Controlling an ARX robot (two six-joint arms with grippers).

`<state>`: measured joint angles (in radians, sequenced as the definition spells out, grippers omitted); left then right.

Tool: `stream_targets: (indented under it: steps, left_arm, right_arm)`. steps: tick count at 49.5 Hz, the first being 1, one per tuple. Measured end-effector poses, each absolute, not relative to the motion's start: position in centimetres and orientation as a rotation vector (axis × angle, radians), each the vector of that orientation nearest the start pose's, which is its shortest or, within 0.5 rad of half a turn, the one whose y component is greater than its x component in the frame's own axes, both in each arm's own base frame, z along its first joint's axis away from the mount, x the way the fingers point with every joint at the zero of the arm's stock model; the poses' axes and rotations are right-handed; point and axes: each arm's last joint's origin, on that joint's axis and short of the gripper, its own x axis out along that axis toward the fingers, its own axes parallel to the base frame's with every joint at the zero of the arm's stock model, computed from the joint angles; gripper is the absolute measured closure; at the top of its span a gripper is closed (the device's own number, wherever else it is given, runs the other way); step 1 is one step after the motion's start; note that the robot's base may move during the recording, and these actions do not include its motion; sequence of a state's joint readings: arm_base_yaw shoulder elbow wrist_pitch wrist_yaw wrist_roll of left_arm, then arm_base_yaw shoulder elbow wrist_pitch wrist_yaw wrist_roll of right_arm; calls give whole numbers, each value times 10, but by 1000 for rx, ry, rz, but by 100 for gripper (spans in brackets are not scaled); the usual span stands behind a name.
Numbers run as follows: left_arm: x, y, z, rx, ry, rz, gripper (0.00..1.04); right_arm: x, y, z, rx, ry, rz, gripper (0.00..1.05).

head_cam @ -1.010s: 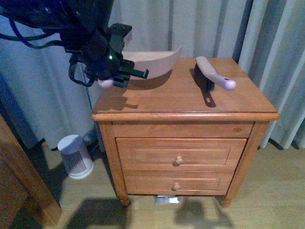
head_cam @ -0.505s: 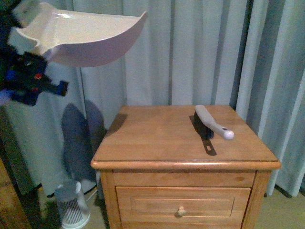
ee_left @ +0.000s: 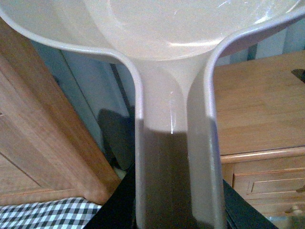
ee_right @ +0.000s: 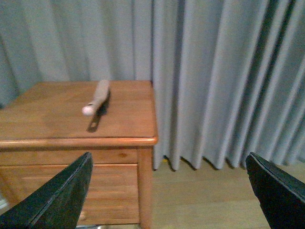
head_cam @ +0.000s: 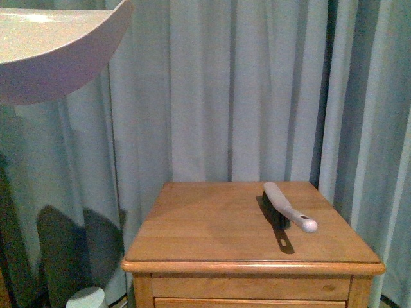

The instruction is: Clean up trash

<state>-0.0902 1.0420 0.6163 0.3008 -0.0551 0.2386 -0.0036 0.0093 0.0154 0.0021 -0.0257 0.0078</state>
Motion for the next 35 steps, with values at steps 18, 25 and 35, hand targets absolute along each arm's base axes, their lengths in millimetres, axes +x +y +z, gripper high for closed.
stream_targets:
  steps: [18,25,35]
  left_arm:
    - [230,-19,273,247,120,-48,80]
    - [230,-19,273,247,120,-48,80]
    - [230,-19,273,247,120,-48,80]
  right_arm:
    - [183,4,306,103,155,606,8]
    - [267,23,355,21,244,442,8]
    - [354,66,362,0,382,336,8]
